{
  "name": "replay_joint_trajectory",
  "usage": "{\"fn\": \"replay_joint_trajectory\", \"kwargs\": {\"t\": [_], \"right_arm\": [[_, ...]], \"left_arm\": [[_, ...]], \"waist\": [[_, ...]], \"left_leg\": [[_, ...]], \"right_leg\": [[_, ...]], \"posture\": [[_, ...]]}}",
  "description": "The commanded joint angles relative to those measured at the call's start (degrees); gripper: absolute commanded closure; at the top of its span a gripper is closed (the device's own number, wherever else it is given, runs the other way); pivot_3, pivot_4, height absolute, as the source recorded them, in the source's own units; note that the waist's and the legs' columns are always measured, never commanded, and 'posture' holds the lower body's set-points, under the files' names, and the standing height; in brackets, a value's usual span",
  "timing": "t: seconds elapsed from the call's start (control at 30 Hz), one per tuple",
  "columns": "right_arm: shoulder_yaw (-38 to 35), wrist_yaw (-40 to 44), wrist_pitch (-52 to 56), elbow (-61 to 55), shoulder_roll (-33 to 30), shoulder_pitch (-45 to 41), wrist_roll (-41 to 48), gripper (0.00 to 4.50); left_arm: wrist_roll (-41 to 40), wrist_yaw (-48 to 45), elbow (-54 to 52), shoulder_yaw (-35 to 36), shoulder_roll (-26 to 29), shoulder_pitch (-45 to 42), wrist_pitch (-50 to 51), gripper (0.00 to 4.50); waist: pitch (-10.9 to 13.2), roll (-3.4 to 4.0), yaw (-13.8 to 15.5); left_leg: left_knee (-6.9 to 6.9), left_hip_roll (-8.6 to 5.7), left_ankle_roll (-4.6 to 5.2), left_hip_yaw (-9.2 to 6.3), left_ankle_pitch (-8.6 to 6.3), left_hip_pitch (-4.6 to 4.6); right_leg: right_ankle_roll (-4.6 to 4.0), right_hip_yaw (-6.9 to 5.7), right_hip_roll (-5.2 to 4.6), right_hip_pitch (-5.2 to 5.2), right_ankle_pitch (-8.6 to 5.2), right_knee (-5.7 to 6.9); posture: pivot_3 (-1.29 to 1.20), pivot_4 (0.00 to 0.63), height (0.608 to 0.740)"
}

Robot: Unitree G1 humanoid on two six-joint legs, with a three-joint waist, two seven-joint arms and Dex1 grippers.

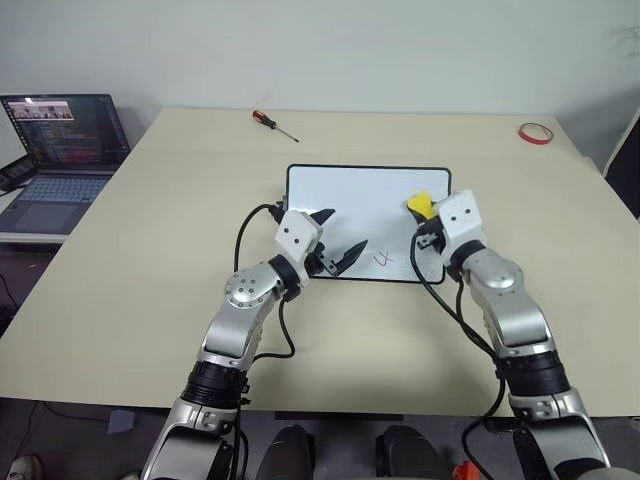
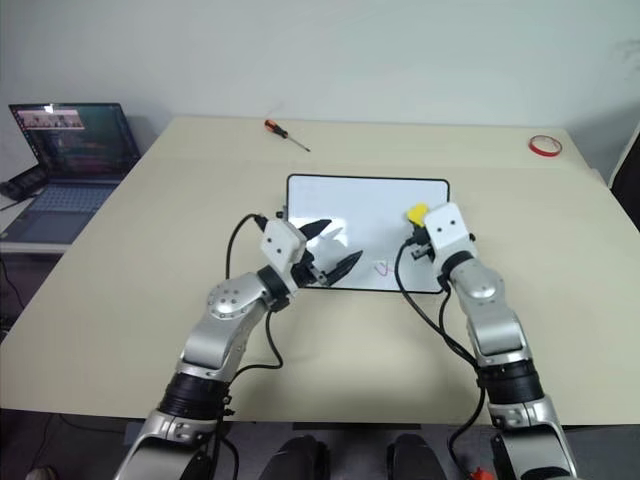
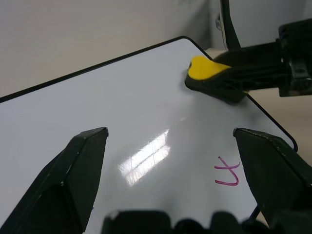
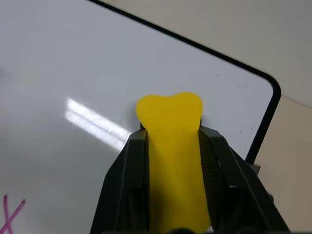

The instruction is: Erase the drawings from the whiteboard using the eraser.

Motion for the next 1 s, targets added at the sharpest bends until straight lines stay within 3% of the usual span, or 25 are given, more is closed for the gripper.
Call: {"fn": "replay_joint_trajectory", "kwargs": {"t": [0.03, 0.3, 0.53, 0.7, 1.0], "right_arm": [[0.0, 1.2, 6.7, -3.0, -1.0, 4.9, 0.4, 3.44], [-1.5, 1.6, 10.0, -7.9, 0.7, 8.2, 3.0, 3.44], [-4.5, 2.5, 4.8, -11.3, 2.4, 7.4, 8.0, 3.44], [-5.4, 5.1, 0.5, -15.5, 0.4, 11.8, 9.8, 3.44], [-7.7, 9.2, -4.5, -22.3, -4.3, 20.4, 11.9, 3.44]], "left_arm": [[-0.2, 0.5, -2.7, 0.2, 0.0, 0.0, 0.1, 0.00], [-0.4, 0.5, -2.8, -0.1, -0.3, 0.2, 0.3, 0.00], [-1.4, -0.5, -4.7, -0.2, 0.1, 1.9, 0.6, 0.00], [-3.5, -1.4, -10.0, 1.0, 1.2, 7.5, 1.5, 0.00], [-5.1, 0.3, -21.5, 3.5, 4.4, 25.0, 1.4, 0.00]], "waist": [[0.0, 0.00, 0.0], [0.0, -0.01, 0.0], [0.0, 0.00, -0.1], [0.1, 0.03, -0.1], [0.1, 0.08, 0.1]], "left_leg": [[-0.01, 0.00, 0.00, 0.00, 0.00, 0.01], [-0.01, 0.00, 0.00, 0.00, 0.00, 0.09], [-0.04, 0.00, 0.00, 0.02, 0.00, 0.03], [-0.12, 0.04, 0.00, -0.02, -0.01, -0.36], [-0.17, 0.05, 0.01, -0.13, -0.05, -0.60]], "right_leg": [[0.00, 0.01, 0.00, 0.00, 0.00, 0.00], [0.00, 0.01, 0.03, 0.06, 0.00, 0.01], [0.00, 0.04, 0.03, 0.00, 0.00, -0.05], [0.00, 0.01, 0.00, -0.27, 0.00, -0.27], [0.00, -0.13, -0.11, -0.31, 0.00, -0.60]], "posture": [[0.00, 0.150, 0.740], [0.00, 0.150, 0.740], [0.00, 0.150, 0.740], [0.00, 0.150, 0.740], [0.00, 0.150, 0.740]]}}
